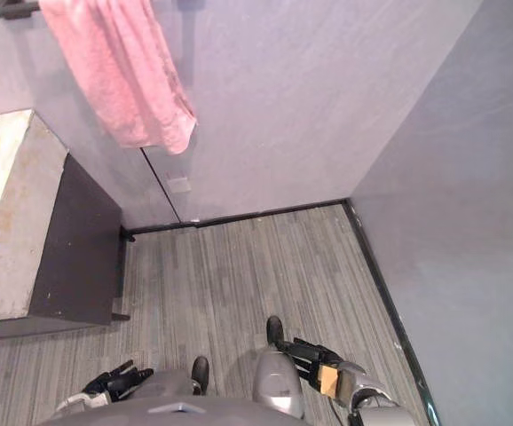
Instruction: Organize the bathroom.
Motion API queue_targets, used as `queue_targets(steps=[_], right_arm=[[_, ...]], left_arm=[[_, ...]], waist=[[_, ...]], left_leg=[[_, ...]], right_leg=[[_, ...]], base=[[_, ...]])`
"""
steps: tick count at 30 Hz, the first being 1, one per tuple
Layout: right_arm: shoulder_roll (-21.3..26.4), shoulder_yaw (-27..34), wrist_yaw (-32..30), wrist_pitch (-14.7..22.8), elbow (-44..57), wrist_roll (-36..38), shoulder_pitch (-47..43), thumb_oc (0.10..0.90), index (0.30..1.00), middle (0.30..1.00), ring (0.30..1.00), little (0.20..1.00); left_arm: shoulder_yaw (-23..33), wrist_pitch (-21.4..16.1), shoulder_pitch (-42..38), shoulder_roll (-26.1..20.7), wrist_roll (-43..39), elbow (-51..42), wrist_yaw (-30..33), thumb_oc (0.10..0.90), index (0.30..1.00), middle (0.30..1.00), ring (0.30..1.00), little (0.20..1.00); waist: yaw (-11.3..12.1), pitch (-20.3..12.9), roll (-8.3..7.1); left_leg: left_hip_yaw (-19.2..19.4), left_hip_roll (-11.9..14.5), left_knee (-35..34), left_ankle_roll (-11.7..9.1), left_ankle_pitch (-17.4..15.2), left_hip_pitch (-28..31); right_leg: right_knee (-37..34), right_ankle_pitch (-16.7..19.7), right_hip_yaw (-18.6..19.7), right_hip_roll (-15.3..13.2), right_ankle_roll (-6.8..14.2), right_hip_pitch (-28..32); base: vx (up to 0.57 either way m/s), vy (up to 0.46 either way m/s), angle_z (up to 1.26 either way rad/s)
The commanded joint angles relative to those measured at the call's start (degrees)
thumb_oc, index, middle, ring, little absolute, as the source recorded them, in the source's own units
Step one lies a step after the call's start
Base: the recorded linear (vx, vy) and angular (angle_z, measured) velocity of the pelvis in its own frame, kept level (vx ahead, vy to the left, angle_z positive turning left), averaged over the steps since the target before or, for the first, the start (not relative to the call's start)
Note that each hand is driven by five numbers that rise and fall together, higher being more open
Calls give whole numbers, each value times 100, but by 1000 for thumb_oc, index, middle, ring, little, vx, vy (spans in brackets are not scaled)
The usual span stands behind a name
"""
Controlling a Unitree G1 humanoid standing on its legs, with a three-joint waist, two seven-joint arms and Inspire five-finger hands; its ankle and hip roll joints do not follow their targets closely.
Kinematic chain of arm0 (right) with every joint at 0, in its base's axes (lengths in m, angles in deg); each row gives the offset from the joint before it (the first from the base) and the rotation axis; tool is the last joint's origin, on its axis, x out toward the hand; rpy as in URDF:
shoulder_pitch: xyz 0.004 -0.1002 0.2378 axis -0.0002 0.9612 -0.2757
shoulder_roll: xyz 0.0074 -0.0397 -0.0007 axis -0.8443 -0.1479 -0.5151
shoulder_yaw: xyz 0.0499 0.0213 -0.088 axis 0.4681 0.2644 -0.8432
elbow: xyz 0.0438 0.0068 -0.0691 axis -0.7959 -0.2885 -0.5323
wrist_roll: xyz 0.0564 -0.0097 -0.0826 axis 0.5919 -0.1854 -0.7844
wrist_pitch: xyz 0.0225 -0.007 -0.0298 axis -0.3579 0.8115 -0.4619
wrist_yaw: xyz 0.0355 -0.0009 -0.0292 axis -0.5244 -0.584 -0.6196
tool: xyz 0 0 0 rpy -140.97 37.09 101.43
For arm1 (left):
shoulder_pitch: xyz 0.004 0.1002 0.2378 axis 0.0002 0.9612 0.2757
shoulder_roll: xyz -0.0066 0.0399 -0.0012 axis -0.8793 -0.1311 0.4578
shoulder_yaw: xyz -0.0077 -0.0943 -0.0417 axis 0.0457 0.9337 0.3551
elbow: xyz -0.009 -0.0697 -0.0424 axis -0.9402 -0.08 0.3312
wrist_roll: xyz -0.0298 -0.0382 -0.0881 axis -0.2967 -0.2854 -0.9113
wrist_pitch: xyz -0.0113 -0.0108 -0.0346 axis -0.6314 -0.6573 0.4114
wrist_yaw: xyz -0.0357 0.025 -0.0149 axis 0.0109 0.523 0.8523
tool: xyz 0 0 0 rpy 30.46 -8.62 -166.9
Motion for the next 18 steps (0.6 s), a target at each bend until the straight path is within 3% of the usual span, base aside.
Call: queue_targets(steps=[1,7,9,10,11,12,14,16,18], right_arm=[[-291,-695,20,-493,-481,-243,872,800,900,900,900,900],[-153,-609,85,-617,-380,-440,929,800,900,900,900,900],[-90,-668,178,-733,-373,-626,991,800,900,900,900,900],[-63,-722,211,-749,-348,-682,1047,800,900,900,900,900],[-56,-735,236,-743,-328,-699,1084,800,900,900,900,900],[-39,-747,261,-741,-309,-725,1126,800,900,900,900,900],[9,-732,239,-786,-263,-667,1176,800,900,900,900,900],[32,-699,133,-805,-258,-409,1139,800,900,900,900,900],[73,-662,71,-828,-269,-256,1087,800,900,900,900,900]], left_arm=[[-20,70,123,-81,-148,-125,-93,800,900,900,900,900],[342,-325,26,-69,-718,31,374,800,900,900,900,900],[687,-538,-19,-200,-881,-39,698,800,900,900,900,900],[819,-713,-54,-276,-997,-166,914,800,900,900,900,900],[861,-735,-81,-305,-975,-240,978,800,900,900,900,900],[897,-795,-119,-352,-949,-313,1015,800,900,900,900,900],[870,-834,-257,-494,-908,-473,1064,800,900,900,900,900],[832,-839,-349,-602,-762,-526,1034,800,900,900,900,900],[813,-815,-352,-629,-703,-624,1029,800,900,900,900,900]], waist=[[-91,-4,-230],[-149,-212,-231],[-160,-379,-270],[-174,-456,-331],[-179,-466,-368],[-192,-477,-404],[-216,-476,-459],[-174,-450,-426],[-88,-364,-298]], left_leg=[[89,304,428,96,439,63],[16,479,443,-106,1053,93],[58,650,996,-252,1649,-24],[148,762,1625,-324,1947,-240],[199,805,1973,-312,2061,-471],[268,867,2418,-276,2121,-790],[536,974,2798,-158,1927,-1323],[677,680,2142,-11,1655,-1409],[704,323,1012,22,1649,-1361]], right_leg=[[80,403,238,-290,167,-518],[-39,206,169,-54,-80,-359],[-184,113,145,99,-252,-185],[-342,93,88,164,-380,-34],[-374,64,83,192,-444,48],[-402,14,53,230,-522,151],[-450,-147,-80,331,-635,438],[-465,-291,-87,417,-547,661],[-473,-442,21,580,-471,910]], base=[[117,-104,14],[143,-85,7],[210,-183,5],[168,-225,6],[160,-255,8],[142,-231,10],[202,-201,18],[219,-15,48],[208,84,29]])
